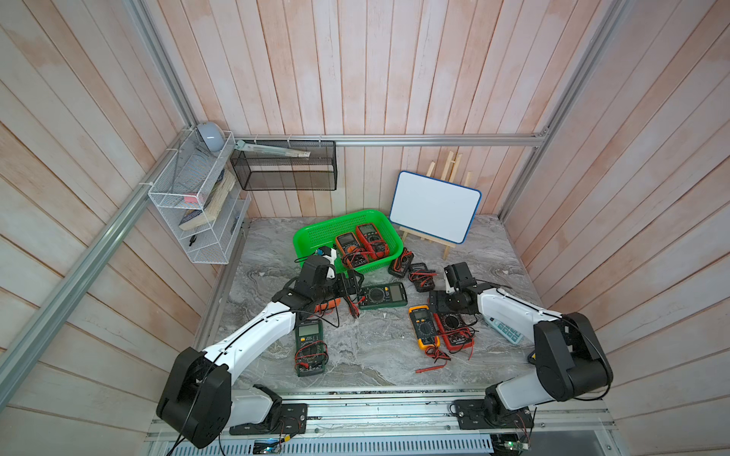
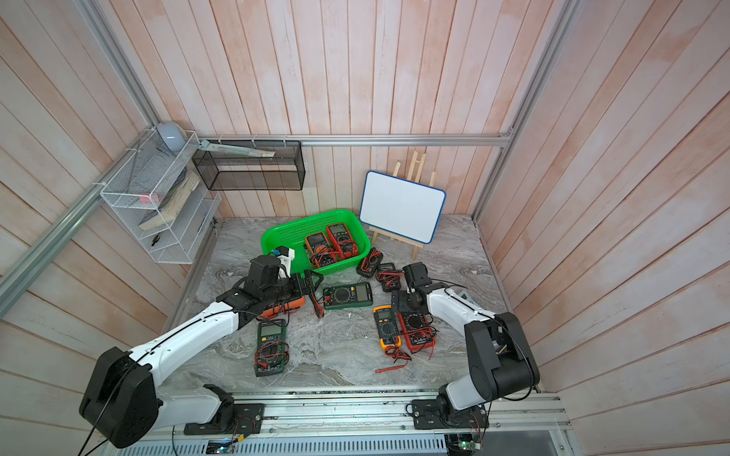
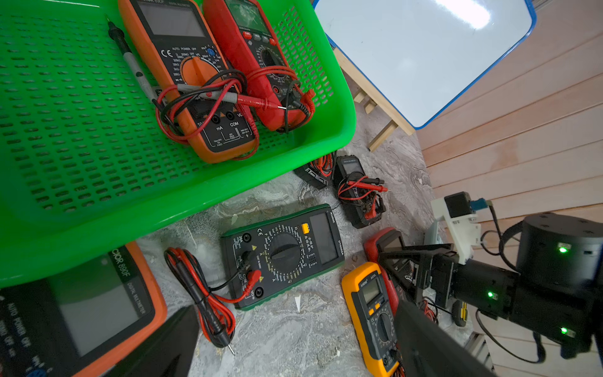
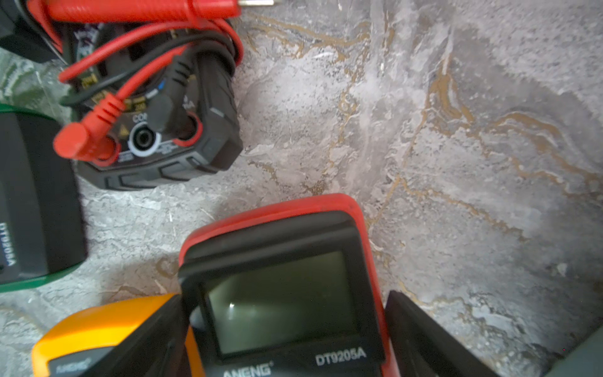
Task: Put the multimeter into the basket
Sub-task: Pick up the multimeter from the center of the board.
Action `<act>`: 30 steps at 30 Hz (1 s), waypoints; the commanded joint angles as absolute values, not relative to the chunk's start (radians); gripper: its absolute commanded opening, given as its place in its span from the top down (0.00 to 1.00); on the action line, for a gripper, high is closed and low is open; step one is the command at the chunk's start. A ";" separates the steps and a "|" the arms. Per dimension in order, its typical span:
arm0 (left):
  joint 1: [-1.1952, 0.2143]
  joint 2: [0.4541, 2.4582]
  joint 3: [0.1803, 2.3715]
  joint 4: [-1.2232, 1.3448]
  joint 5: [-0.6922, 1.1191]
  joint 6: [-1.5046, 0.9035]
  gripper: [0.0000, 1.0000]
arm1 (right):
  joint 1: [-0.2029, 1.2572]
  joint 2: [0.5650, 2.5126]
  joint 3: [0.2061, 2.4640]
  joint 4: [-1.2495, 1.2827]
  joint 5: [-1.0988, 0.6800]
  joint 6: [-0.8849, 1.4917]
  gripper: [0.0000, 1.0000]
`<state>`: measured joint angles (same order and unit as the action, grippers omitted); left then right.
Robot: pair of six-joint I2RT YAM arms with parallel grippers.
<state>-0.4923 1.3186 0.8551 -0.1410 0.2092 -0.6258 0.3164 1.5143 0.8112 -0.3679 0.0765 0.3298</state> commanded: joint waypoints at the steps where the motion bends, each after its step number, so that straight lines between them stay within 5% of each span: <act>1: -0.497 1.316 0.841 -0.117 0.222 -0.632 0.00 | 0.321 1.582 0.805 -0.374 0.125 0.349 0.02; 30: -0.493 1.313 0.882 -0.137 0.207 -0.606 0.00 | 0.224 1.537 0.752 -0.340 0.042 0.440 0.02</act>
<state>-0.4919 1.3182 0.8562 -0.1417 0.2081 -0.6209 0.2253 1.5002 0.7712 -0.3172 0.0769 0.4259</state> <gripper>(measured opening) 0.996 0.980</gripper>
